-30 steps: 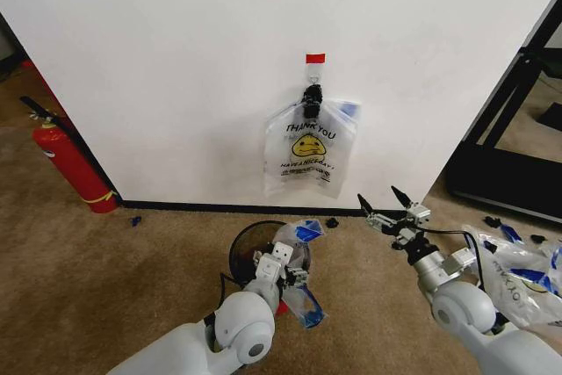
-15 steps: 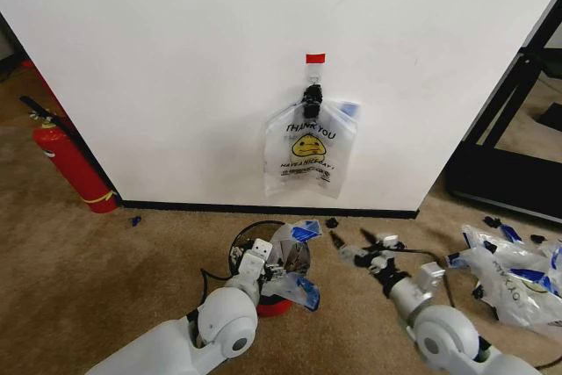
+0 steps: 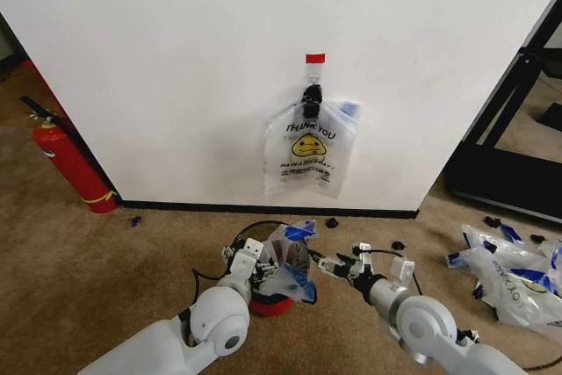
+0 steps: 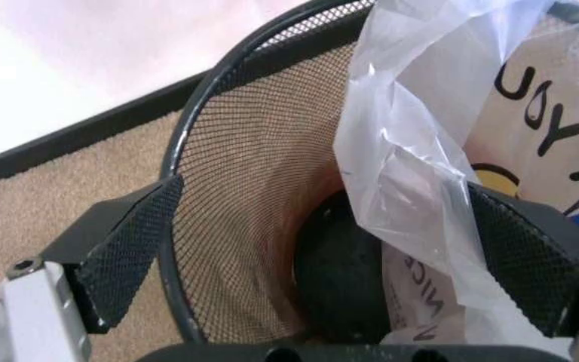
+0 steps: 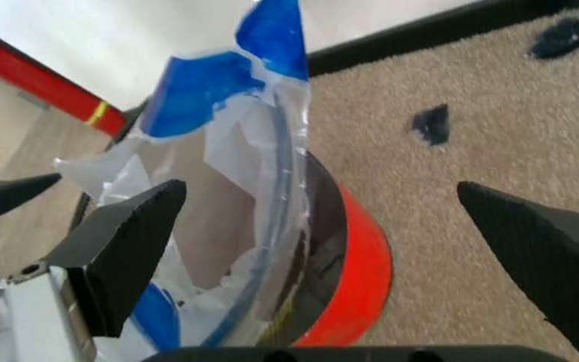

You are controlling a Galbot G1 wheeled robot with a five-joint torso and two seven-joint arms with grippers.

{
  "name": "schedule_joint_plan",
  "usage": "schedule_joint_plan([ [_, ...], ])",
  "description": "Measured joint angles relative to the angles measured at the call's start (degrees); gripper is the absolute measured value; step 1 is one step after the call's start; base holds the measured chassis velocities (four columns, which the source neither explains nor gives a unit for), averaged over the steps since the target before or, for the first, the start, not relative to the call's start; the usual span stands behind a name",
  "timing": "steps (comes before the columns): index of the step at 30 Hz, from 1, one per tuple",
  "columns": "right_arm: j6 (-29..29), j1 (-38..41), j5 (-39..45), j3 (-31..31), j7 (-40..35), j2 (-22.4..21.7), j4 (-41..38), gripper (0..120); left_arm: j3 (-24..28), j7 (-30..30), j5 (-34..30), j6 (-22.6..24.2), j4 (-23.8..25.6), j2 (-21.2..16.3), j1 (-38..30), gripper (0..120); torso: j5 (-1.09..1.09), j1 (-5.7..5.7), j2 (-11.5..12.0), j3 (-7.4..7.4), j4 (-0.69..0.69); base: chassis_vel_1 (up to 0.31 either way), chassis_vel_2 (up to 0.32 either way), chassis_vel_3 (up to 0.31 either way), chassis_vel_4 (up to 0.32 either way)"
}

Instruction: Pick up the garbage bag from the wall and place it over the trash bin.

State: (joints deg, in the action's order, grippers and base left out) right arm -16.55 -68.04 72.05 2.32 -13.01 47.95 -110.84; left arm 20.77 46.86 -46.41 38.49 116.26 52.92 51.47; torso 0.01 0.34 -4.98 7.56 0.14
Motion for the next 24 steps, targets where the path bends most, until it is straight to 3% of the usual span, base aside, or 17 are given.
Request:
schedule_joint_plan([
  [14, -7.72, 6.40, -2.69, -3.57, 2.15, 2.63, 5.11, 100, 0.75, -0.27, 0.00, -0.16, -0.03, -0.35, -0.62, 100, -0.02, 0.00, 0.00, 0.00, -0.01, 0.000, 0.000, 0.000, 0.000],
  [17, -10.95, 7.97, -2.72, -4.56, 1.39, 3.38, 6.03, 100, 0.75, -0.28, 0.00, -0.15, 0.31, -0.26, -0.50, 100, 0.00, 0.00, 0.00, 0.00, -0.02, 0.000, 0.000, 0.000, 0.000],
  [24, -12.41, 10.45, -2.72, -7.12, -1.28, 5.84, 8.18, 100, 0.81, -0.28, 0.00, -0.14, 0.57, -0.11, -0.47, 100, 0.00, 0.00, 0.00, 0.00, -0.02, 0.000, 0.000, 0.000, 0.000],
])
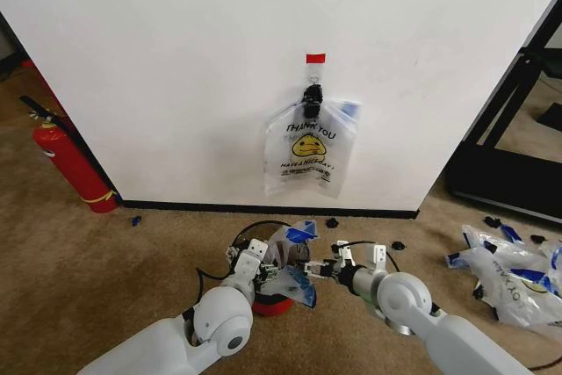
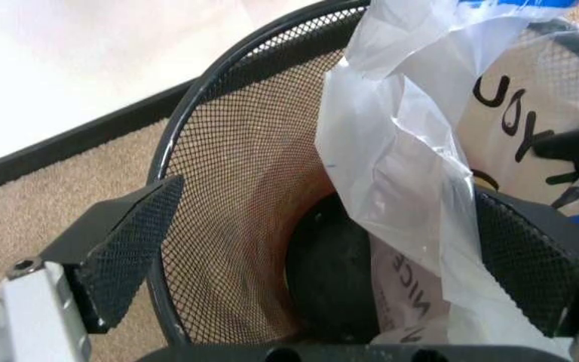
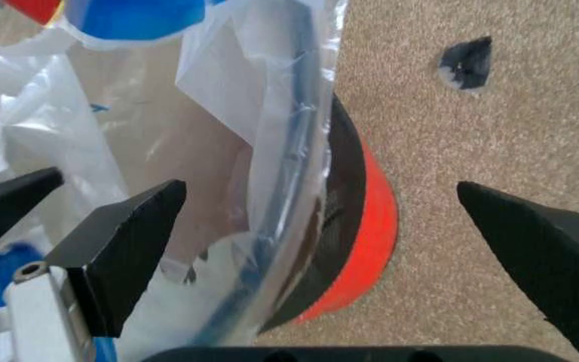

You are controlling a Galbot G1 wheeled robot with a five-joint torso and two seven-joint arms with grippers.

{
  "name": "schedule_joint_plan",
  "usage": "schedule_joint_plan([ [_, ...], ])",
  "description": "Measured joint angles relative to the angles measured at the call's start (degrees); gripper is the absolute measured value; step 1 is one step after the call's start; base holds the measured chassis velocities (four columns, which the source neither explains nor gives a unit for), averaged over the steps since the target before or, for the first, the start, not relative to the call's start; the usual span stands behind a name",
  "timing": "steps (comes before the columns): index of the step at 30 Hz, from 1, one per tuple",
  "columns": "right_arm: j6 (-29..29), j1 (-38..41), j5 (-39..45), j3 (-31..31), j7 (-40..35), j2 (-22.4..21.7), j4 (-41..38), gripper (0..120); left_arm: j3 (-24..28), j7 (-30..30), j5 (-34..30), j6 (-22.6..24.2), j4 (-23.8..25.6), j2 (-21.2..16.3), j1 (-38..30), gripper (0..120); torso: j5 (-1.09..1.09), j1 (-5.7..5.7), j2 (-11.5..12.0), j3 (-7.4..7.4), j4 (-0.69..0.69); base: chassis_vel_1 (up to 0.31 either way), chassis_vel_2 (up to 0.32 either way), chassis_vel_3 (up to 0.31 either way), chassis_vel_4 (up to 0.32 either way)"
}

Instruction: Pick up the garbage bag from the wall and place it over the trash bin.

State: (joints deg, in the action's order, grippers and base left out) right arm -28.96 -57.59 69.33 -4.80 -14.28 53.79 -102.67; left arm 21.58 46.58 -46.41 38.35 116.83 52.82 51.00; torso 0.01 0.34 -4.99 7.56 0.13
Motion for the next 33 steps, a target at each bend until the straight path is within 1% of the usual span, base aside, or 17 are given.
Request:
schedule_joint_plan([
  [2, -0.12, 1.10, -0.01, -1.03, -1.72, 1.52, 1.29, 100, 0.01, 0.00, 0.00, 0.01, 0.06, 0.03, 0.00, 100, -0.01, 0.00, 0.00, 0.00, 0.00, 0.000, 0.000, 0.000, 0.000],
  [5, -0.59, 2.01, -0.02, -1.71, -3.51, 2.49, 2.14, 100, 0.00, 0.00, -0.01, 0.02, 0.19, 0.02, 0.03, 100, 0.00, 0.00, 0.00, 0.00, 0.00, 0.000, 0.000, 0.000, 0.000],
  [8, -1.88, 3.02, 0.22, -2.47, -5.94, 3.47, 2.87, 97, -0.05, 0.00, -0.03, 0.03, 0.35, 0.00, 0.13, 100, -0.01, 0.00, 0.00, 0.00, 0.00, 0.000, 0.000, 0.000, 0.000],
  [11, -3.66, 4.05, 0.83, -3.25, -9.05, 4.63, 3.40, 84, -0.12, -0.01, -0.07, 0.05, 0.51, -0.02, 0.23, 100, 0.00, 0.00, 0.00, 0.00, 0.00, 0.000, 0.000, 0.000, 0.000],
  [12, -3.66, 4.05, 0.83, -3.25, -9.05, 4.63, 3.40, 84, -0.12, -0.01, -0.07, 0.05, 0.51, -0.02, 0.23, 100, 0.00, 0.00, 0.00, 0.00, 0.00, 0.000, 0.000, 0.000, 0.000],
  [15, -4.58, 4.19, 1.20, -3.39, -9.93, 4.76, 3.20, 72, -0.19, -0.03, -0.09, 0.05, 0.52, -0.05, 0.25, 100, 0.00, 0.00, 0.00, 0.00, 0.00, 0.000, 0.000, 0.000, 0.000],
  [16, -4.67, 4.19, 1.24, -3.39, -9.98, 4.73, 3.12, 71, -0.21, -0.04, -0.09, 0.05, 0.52, -0.05, 0.25, 100, 0.00, 0.00, 0.00, 0.00, 0.00, 0.000, 0.000, 0.000, 0.000],
  [17, -4.81, 4.17, 1.35, -3.39, -10.08, 4.55, 2.96, 63, -0.29, -0.09, -0.10, 0.05, 0.52, -0.09, 0.27, 100, -0.01, 0.00, 0.00, 0.00, 0.00, 0.000, 0.000, 0.000, 0.000],
  [18, -4.84, 4.13, 1.38, -3.36, -10.08, 4.47, 2.94, 60, -0.31, -0.11, -0.11, 0.05, 0.52, -0.12, 0.28, 100, 0.00, 0.00, 0.00, 0.00, 0.00, 0.000, 0.000, 0.000, 0.000],
  [19, -4.88, 4.05, 1.39, -3.28, -10.08, 4.34, 2.92, 53, -0.32, -0.14, -0.11, 0.04, 0.52, -0.17, 0.31, 100, 0.00, 0.00, 0.00, 0.00, 0.00, 0.000, 0.000, 0.000, 0.000],
  [20, -4.88, 4.05, 1.39, -3.28, -10.08, 4.34, 2.92, 53, -0.32, -0.14, -0.11, 0.04, 0.52, -0.17, 0.31, 100, 0.00, 0.00, 0.00, 0.00, 0.00, 0.000, 0.000, 0.000, 0.000],
  [22, -4.88, 3.84, 1.26, -3.06, -10.07, 4.23, 2.83, 47, -0.33, -0.19, -0.12, 0.03, 0.59, -0.24, 0.35, 100, 0.00, 0.00, 0.00, 0.00, 0.00, 0.000, 0.000, 0.000, 0.000],
  [25, -3.94, 3.27, 0.04, -2.81, -9.94, 4.18, 2.46, 32, -0.37, -0.24, -0.12, -0.04, 1.35, -0.44, 0.70, 100, -0.01, 0.00, 0.00, 0.00, 0.00, 0.000, 0.000, 0.000, 0.000],
  [27, -3.72, 3.20, -0.12, -2.79, -9.92, 4.17, 2.41, 30, -0.38, -0.25, -0.12, -0.04, 1.51, -0.47, 0.79, 100, -0.01, 0.00, 0.00, 0.00, 0.00, 0.000, 0.000, 0.000, 0.000],
  [29, -2.97, 2.96, -0.64, -2.58, -9.80, 4.13, 2.17, 22, -0.44, -0.27, -0.12, -0.06, 2.34, -0.70, 1.23, 100, -0.01, 0.00, 0.00, 0.00, 0.00, 0.000, 0.000, 0.000, 0.000],
  [31, -2.06, 2.78, -1.05, -2.41, -9.64, 4.00, 2.05, 11, -0.47, -0.29, -0.05, -0.09, 3.39, -1.11, 1.86, 100, -0.01, 0.00, 0.00, 0.00, 0.00, 0.000, 0.000, 0.000, 0.000],
  [33, -1.83, 2.74, -1.17, -2.40, -9.62, 3.97, 2.05, 9, -0.49, -0.30, 0.00, -0.10, 3.59, -1.20, 1.96, 100, -0.01, 0.00, 0.00, 0.00, 0.00, 0.000, 0.000, 0.000, 0.000],
])
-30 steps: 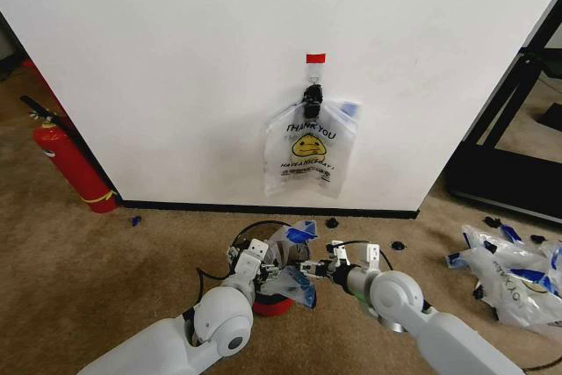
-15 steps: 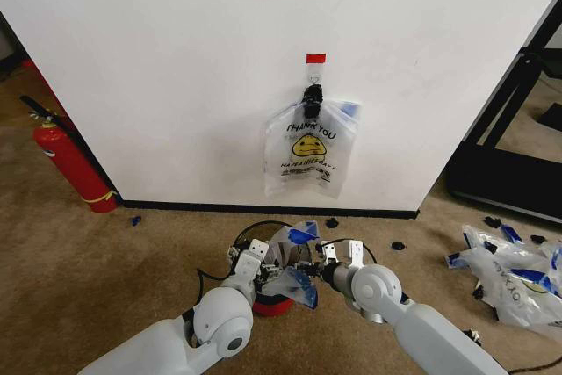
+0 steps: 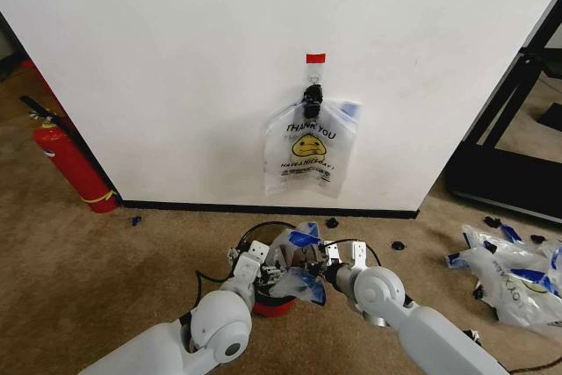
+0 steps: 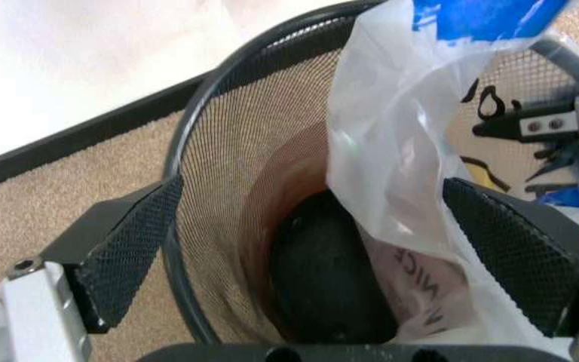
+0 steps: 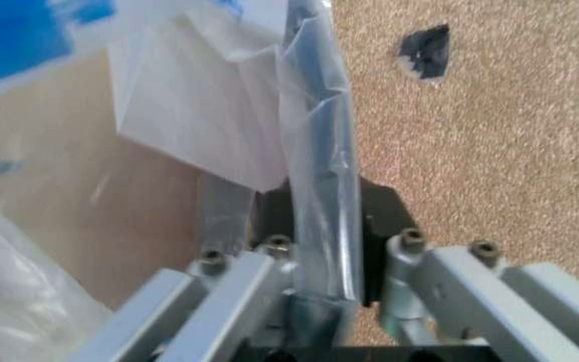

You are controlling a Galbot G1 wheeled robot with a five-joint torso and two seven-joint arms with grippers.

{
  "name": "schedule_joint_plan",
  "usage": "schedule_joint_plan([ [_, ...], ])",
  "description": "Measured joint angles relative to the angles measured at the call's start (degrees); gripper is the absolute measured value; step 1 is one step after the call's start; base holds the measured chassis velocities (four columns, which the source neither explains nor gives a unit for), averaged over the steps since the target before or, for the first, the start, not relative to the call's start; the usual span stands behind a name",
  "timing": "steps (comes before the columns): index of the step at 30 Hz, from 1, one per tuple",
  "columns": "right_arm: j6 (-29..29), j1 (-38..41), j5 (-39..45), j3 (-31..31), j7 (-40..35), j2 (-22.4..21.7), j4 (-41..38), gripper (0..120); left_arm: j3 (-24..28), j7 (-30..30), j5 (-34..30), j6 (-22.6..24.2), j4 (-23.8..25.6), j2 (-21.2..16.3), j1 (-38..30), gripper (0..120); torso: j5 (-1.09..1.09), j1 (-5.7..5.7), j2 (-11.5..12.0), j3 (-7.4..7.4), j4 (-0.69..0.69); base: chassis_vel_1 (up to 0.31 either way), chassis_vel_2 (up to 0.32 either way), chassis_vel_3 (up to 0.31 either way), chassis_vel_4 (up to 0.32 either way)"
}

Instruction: Pick up the garbage bag from the wall and place it over the trash bin.

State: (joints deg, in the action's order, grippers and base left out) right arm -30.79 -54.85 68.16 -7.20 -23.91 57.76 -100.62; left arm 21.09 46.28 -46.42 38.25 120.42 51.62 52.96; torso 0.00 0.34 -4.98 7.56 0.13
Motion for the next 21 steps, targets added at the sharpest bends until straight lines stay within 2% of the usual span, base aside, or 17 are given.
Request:
schedule_joint_plan([
  [2, 1.37, -0.21, -0.71, 0.03, 0.17, -0.08, -0.10, 0, -0.33, -0.07, 0.10, -0.07, 1.00, -0.33, 0.47, 100, 0.00, 0.00, 0.00, 0.00, 0.00, 0.000, 0.000, 0.000, 0.000],
  [8, 4.85, -1.04, -2.77, 0.35, 0.52, -0.26, -1.04, 0, -1.98, -1.03, 0.71, -0.90, 4.69, -1.35, 1.88, 100, 0.01, 0.00, 0.00, 0.00, 0.01, 0.000, 0.000, 0.000, 0.000],
  [11, 9.79, -3.28, -4.69, 1.33, 1.47, -1.42, -4.17, 0, -5.56, -3.19, 2.99, -2.07, 10.25, -3.21, 4.15, 100, 0.00, 0.00, 0.00, 0.00, 0.00, 0.000, 0.000, 0.000, 0.000],
  [14, 15.00, -5.25, -8.02, 2.30, 2.90, -2.92, -6.74, 0, -8.87, -8.95, 11.24, -6.57, 12.05, -5.04, 6.03, 100, 0.00, 0.00, 0.00, 0.00, 0.00, 0.000, 0.000, 0.000, 0.000],
  [15, 15.00, -5.25, -8.02, 2.30, 2.90, -2.92, -6.74, 0, -8.87, -8.95, 11.24, -6.57, 12.05, -5.04, 6.03, 100, 0.00, 0.00, 0.00, 0.00, 0.00, 0.000, 0.000, 0.000, 0.000],
  [17, 17.40, -6.10, -9.72, 2.72, 3.05, -3.47, -7.97, 0, -10.57, -13.91, 18.47, -10.84, 11.80, -5.89, 6.81, 100, 0.00, 0.00, 0.00, 0.00, 0.00, 0.000, 0.000, 0.000, 0.000],
  [18, 20.36, -6.82, -11.62, 3.01, 2.78, -3.93, -9.07, 0, -12.05, -19.45, 26.21, -16.44, 10.41, -6.50, 6.78, 100, 0.00, -0.01, 0.00, -0.01, -0.01, 0.000, 0.000, 0.000, 0.000],
  [19, 22.20, -7.21, -12.88, 3.22, 2.22, -4.20, -9.73, 0, -12.92, -23.33, 31.25, -20.68, 8.73, -6.71, 6.04, 100, 0.00, -0.01, -0.01, 0.00, -0.01, 0.000, 0.000, 0.000, 0.000],
  [21, 23.75, -7.57, -14.20, 3.53, 1.37, -4.52, -10.65, 0, -13.77, -28.20, 36.87, -25.41, 6.24, -6.87, 4.62, 100, 0.01, 0.00, -0.01, 0.00, 0.01, 0.000, 0.000, 0.000, 0.000],
])
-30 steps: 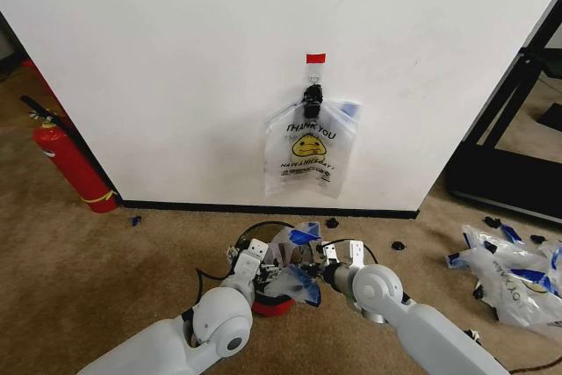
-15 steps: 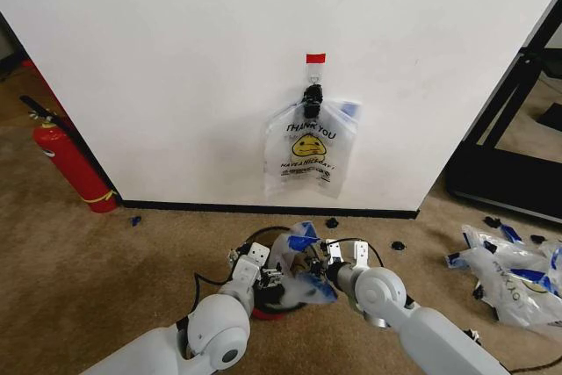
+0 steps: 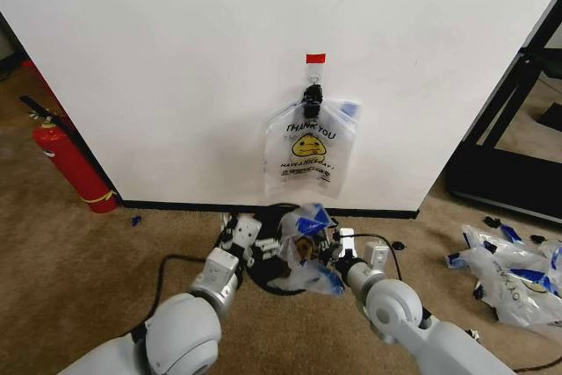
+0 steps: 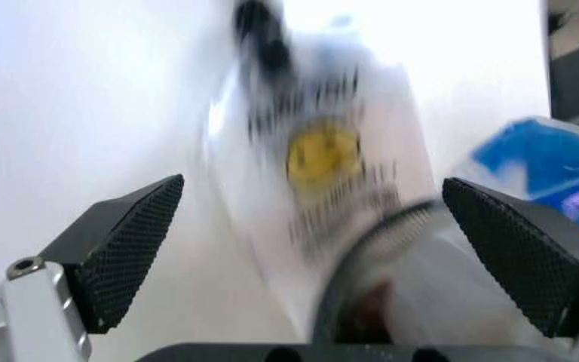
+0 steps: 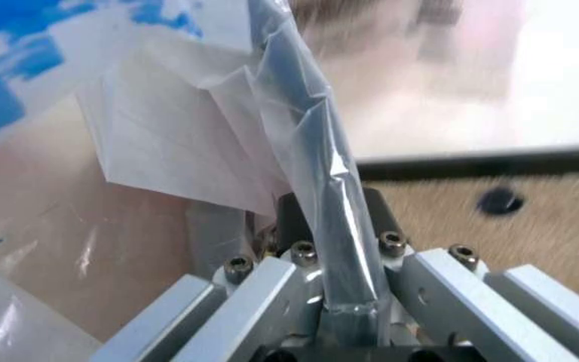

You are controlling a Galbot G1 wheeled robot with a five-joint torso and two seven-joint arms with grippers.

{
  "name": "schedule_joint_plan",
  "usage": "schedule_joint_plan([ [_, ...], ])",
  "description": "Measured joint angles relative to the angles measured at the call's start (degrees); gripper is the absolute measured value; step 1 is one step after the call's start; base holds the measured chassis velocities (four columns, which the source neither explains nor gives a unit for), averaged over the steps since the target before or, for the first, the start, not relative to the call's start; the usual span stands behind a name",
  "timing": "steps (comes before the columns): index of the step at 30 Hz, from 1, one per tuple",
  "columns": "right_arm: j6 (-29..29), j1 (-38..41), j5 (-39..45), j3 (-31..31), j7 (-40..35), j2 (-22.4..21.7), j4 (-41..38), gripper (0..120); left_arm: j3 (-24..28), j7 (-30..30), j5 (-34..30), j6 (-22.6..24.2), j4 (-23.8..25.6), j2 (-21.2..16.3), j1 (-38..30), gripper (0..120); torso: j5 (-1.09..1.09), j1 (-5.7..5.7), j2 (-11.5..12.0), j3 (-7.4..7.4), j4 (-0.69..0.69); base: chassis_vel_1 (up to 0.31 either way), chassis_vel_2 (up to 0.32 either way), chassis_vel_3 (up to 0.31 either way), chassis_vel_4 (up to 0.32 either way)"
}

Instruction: Pick up the garbage bag from the wall and place it over the trash bin.

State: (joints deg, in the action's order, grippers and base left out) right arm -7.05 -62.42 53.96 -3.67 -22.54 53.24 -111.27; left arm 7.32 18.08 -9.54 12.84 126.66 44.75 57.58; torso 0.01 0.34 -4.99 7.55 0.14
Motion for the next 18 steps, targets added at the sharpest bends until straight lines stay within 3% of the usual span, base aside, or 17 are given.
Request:
schedule_joint_plan([
  [1, 0.00, 0.00, 0.00, 0.00, 0.00, 0.00, 0.00, 0, 0.00, 0.00, 0.00, 0.00, 0.00, 0.00, 0.00, 100, 0.00, 0.00, 0.00, 0.00, 0.00, 0.000, 0.000, 0.000, 0.000],
  [5, 3.67, -0.40, -2.84, 0.43, -0.26, -0.68, -1.61, 0, -0.71, -12.45, 13.09, -7.97, -5.93, -0.21, -2.04, 100, 0.00, 0.00, 0.00, 0.00, -0.01, 0.000, 0.000, 0.000, 0.000],
  [10, 4.92, -0.87, -3.25, 0.69, -0.11, -0.62, -2.27, 0, -0.57, -16.50, 22.32, -12.66, -8.92, 1.12, -1.34, 100, 0.00, 0.00, 0.00, 0.00, -0.01, 0.000, 0.000, 0.000, 0.000],
  [18, 5.53, -1.00, -3.71, -0.08, -0.31, -0.02, -2.21, 0, 0.73, -17.86, 29.27, -12.52, -9.87, 4.01, -1.36, 100, -0.01, 0.00, 0.00, 0.00, -0.01, 0.000, 0.000, 0.000, 0.000],
])
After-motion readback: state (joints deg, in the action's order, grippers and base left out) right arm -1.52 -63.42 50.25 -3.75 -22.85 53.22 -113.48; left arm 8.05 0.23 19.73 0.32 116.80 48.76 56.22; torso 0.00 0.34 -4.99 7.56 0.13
